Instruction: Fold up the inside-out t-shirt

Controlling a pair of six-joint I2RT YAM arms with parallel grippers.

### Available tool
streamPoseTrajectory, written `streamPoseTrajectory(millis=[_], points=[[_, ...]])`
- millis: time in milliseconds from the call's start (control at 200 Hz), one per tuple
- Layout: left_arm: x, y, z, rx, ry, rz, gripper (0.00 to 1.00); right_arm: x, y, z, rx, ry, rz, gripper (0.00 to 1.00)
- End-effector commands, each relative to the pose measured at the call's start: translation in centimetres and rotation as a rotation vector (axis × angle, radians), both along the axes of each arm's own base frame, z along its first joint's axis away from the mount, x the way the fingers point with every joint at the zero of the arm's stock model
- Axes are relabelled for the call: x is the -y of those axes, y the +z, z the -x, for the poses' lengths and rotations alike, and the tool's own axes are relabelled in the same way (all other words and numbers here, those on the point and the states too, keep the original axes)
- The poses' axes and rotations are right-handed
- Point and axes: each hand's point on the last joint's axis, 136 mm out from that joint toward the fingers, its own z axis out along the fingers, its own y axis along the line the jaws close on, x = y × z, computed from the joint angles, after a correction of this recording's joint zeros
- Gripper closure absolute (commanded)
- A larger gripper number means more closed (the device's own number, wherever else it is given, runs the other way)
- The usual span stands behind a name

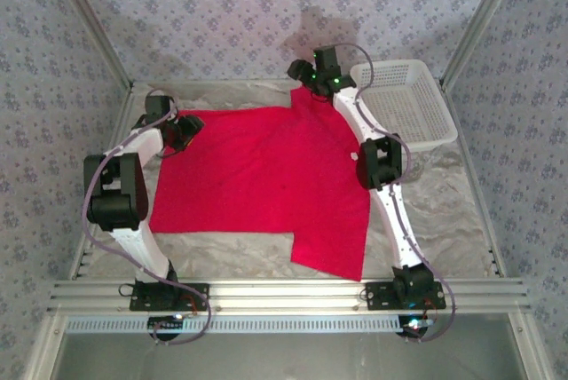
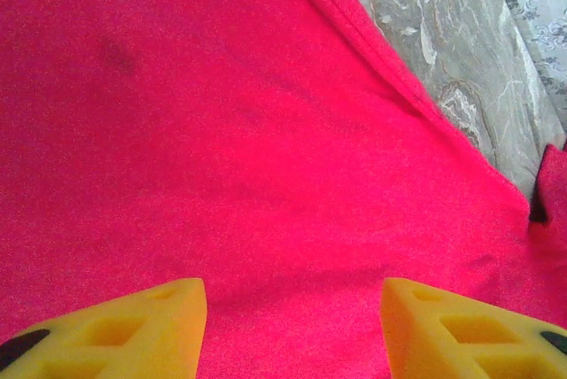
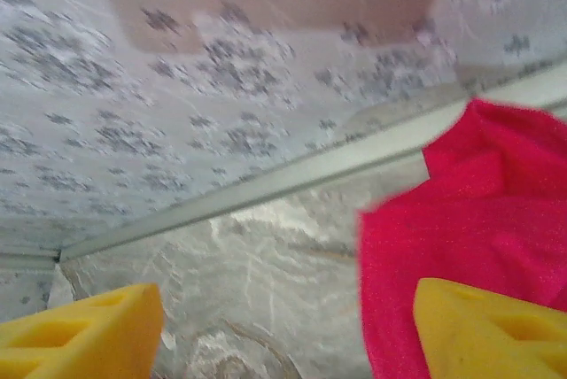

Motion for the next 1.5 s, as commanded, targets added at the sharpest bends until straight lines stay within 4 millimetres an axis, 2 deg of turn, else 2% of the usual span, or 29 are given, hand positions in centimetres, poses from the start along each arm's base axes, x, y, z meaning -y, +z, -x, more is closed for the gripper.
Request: streamPoseTrajectory(millis=[0, 170, 220, 330, 405, 645, 795, 914, 1019, 1129, 1314, 1394, 1494], points=[[0.1, 3.0, -1.2, 0.062, -0.033, -0.028, 0.46, 0.2, 0.6, 3.3, -0.111, 0.03, -0.02, 0.21], [0.4, 1.8, -2.9, 0.029, -0.053, -0.017, 0.46, 1.5, -2.0, 8.0, -0.219, 0.04, 0.057, 0.22], [0.6, 1.2, -3.6, 0.023, -0.054, 0.002, 0.46, 1.9, -3.6, 9.3, -0.251, 0.053, 0.09, 0.23], [1.1, 0.6, -5.8, 0.015, -0.061, 0.043, 0.46, 2.5, -6.8, 11.6, -0.341, 0.065, 0.11, 0.23], [1.2, 0.4, -7.4, 0.029, -0.061, 0.038, 0.46, 2.7, -8.1, 13.0, -0.377, 0.076, 0.099, 0.24], [0.6, -2.8, -11.4, -0.026, -0.067, -0.01, 0.46, 1.5, -7.7, 16.3, -0.392, 0.123, 0.094, 0.23], [-0.4, -4.2, -14.2, -0.063, -0.093, -0.093, 0.46, 1.6, -8.1, 19.5, -0.43, 0.136, 0.092, 0.22], [-1.2, -4.3, -16.4, -0.065, -0.112, -0.155, 0.46, 2.8, -8.4, 21.5, -0.454, 0.124, 0.102, 0.22], [-2.1, -2.4, -18.1, -0.004, -0.101, -0.153, 0.48, 3.5, -8.3, 22.2, -0.452, 0.127, 0.117, 0.22], [-1.9, 0.1, -17.7, 0.014, -0.102, -0.125, 0.49, 3.3, -8.4, 22.1, -0.459, 0.15, 0.137, 0.22], [0.3, 4.0, -15.4, 0.058, -0.158, -0.138, 0.47, 3.4, -9.4, 21.7, -0.473, 0.147, 0.138, 0.22], [-0.3, 4.6, -13.8, 0.067, -0.131, -0.153, 0.46, 3.4, -9.6, 21.5, -0.478, 0.146, 0.13, 0.22], [-1.6, 3.8, -11.5, 0.033, -0.098, -0.183, 0.45, 3.5, -9.5, 21.4, -0.479, 0.142, 0.128, 0.22]])
